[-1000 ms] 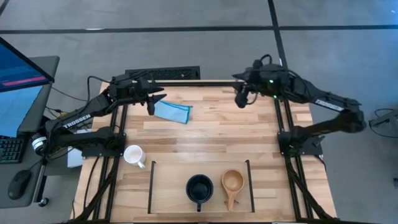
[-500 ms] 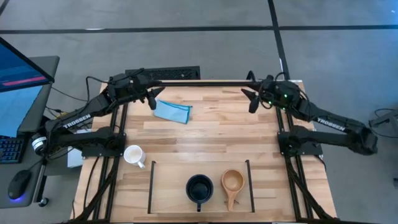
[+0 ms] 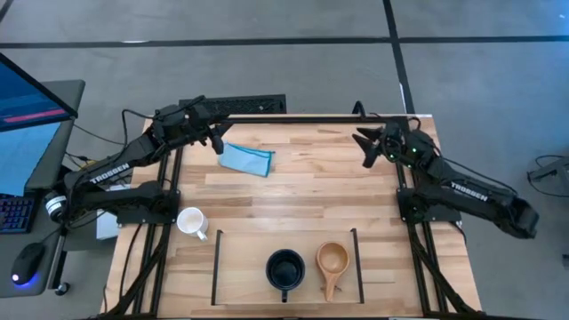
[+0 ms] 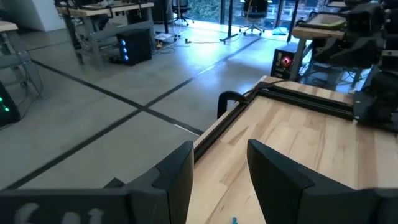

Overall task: Stack small to large cups/mugs on shelf
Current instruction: Put the white mug on the shelf

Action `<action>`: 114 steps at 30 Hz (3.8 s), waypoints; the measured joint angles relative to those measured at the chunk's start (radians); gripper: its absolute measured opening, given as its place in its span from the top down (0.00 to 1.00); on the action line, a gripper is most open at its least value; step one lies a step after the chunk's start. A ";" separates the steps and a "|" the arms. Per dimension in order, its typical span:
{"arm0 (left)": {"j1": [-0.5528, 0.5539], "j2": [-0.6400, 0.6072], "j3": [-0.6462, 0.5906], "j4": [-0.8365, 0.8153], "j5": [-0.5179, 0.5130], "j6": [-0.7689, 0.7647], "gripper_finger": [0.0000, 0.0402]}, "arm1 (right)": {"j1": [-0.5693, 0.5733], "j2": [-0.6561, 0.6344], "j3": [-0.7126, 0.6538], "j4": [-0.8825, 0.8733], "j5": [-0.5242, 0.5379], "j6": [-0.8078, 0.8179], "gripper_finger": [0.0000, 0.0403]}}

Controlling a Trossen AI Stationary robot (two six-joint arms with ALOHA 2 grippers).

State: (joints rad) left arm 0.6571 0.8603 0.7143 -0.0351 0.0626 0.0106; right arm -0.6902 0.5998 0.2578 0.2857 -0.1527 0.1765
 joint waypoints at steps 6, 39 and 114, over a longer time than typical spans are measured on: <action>0.000 0.000 0.000 0.000 -0.016 -0.008 0.66 | 0.008 -0.125 -0.052 -0.020 -0.008 0.016 0.54; 0.000 -0.023 -0.022 0.037 -0.016 0.019 0.69 | -0.015 -0.599 -0.165 -0.323 0.023 0.112 0.54; -0.189 -0.303 0.319 -1.512 0.255 -0.600 0.54 | -0.015 -0.598 -0.164 -0.308 0.110 0.209 0.54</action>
State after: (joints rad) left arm 0.4682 0.5569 1.0328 -1.5475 0.3174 -0.5892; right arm -0.7048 0.0017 0.0934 -0.0227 -0.0430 0.3855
